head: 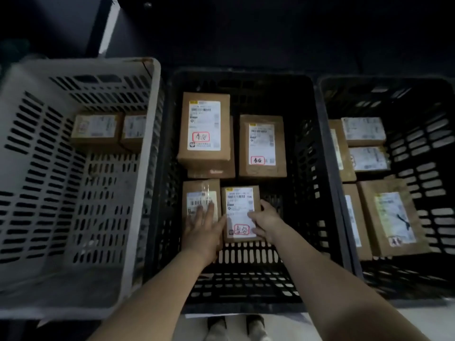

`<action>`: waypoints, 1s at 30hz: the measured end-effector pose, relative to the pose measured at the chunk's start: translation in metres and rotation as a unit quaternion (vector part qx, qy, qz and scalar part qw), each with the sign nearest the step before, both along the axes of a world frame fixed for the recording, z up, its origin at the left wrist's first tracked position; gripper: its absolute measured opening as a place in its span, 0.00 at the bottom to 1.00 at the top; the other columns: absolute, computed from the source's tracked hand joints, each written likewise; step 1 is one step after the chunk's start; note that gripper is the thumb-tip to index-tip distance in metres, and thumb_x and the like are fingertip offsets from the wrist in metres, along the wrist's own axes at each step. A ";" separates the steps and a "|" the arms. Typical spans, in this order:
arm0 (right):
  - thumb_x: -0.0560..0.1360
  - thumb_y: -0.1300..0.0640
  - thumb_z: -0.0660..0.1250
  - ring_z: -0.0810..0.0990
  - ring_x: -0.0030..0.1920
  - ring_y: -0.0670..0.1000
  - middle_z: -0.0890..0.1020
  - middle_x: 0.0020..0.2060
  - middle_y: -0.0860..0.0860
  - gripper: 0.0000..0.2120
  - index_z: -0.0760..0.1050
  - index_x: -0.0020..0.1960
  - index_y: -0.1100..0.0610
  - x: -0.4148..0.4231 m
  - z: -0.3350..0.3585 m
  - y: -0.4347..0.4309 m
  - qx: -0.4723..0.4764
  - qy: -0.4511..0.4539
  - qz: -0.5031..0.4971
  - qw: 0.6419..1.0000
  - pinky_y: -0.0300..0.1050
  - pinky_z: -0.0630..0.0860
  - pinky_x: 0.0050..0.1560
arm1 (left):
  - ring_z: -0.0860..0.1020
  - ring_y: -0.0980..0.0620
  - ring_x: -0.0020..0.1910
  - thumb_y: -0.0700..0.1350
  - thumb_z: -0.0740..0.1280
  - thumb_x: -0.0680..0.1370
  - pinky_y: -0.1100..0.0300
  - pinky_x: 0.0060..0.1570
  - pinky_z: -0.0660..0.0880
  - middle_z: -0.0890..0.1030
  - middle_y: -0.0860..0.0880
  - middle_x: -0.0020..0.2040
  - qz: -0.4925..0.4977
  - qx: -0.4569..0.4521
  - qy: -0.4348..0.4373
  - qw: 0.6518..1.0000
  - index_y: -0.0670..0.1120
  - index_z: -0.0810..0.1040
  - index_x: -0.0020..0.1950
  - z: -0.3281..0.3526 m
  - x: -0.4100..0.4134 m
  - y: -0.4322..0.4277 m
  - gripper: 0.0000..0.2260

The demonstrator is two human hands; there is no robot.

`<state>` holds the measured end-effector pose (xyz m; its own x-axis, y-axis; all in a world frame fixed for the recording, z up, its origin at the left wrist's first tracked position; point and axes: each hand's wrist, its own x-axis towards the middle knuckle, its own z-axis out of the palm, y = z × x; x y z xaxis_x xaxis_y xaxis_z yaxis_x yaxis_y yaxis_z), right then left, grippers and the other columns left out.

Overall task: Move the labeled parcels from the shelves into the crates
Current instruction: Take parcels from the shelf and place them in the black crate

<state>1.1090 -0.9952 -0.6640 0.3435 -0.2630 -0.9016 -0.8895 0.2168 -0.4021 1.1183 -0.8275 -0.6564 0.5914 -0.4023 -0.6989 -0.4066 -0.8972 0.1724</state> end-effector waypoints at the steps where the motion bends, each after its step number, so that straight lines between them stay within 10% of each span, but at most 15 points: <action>1: 0.79 0.68 0.60 0.77 0.60 0.57 0.76 0.64 0.57 0.25 0.63 0.74 0.55 0.000 -0.006 -0.001 -0.011 -0.006 0.000 1.000 0.52 0.75 0.59 | 0.32 0.40 0.74 0.38 0.65 0.75 0.40 0.73 0.42 0.31 0.45 0.76 -0.012 0.004 -0.013 1.000 0.56 0.39 0.77 -0.005 0.000 0.000 0.42; 7: 0.78 0.68 0.62 0.78 0.55 0.52 0.76 0.65 0.57 0.29 0.59 0.77 0.56 0.002 -0.024 -0.002 -0.029 -0.068 -0.048 0.996 0.43 0.79 0.51 | 0.29 0.41 0.73 0.30 0.60 0.74 0.40 0.73 0.42 0.29 0.48 0.75 -0.032 0.020 -0.035 0.999 0.54 0.38 0.77 -0.005 0.007 -0.004 0.43; 12: 0.75 0.64 0.65 0.77 0.60 0.55 0.75 0.64 0.56 0.31 0.58 0.75 0.54 0.004 -0.017 0.006 -0.114 -0.057 0.195 0.973 0.52 0.76 0.60 | 0.33 0.43 0.75 0.38 0.64 0.76 0.41 0.73 0.45 0.32 0.50 0.76 -0.033 0.019 -0.017 0.999 0.56 0.40 0.77 0.004 0.014 0.001 0.40; 18: 0.79 0.56 0.61 0.67 0.66 0.61 0.65 0.70 0.58 0.27 0.59 0.76 0.54 0.004 0.037 0.009 -0.303 -0.076 0.483 0.818 0.54 0.71 0.63 | 0.65 0.44 0.69 0.40 0.61 0.76 0.49 0.64 0.65 0.68 0.45 0.70 -0.031 -0.034 -0.115 0.992 0.50 0.61 0.73 0.058 0.032 0.003 0.26; 30: 0.81 0.49 0.56 0.68 0.67 0.58 0.72 0.66 0.53 0.21 0.64 0.73 0.51 -0.029 0.220 0.071 -0.440 -0.357 0.644 0.514 0.54 0.69 0.62 | 0.72 0.45 0.60 0.45 0.56 0.80 0.53 0.54 0.67 0.76 0.48 0.59 0.091 -0.008 -0.311 0.946 0.49 0.69 0.64 0.247 -0.055 0.087 0.13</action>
<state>1.0795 -0.9243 -0.4439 0.9042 0.3993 -0.1518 0.3753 -0.9123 -0.1639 1.0632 -0.7406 -0.4099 0.9466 -0.2616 -0.1884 -0.2728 -0.9614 -0.0357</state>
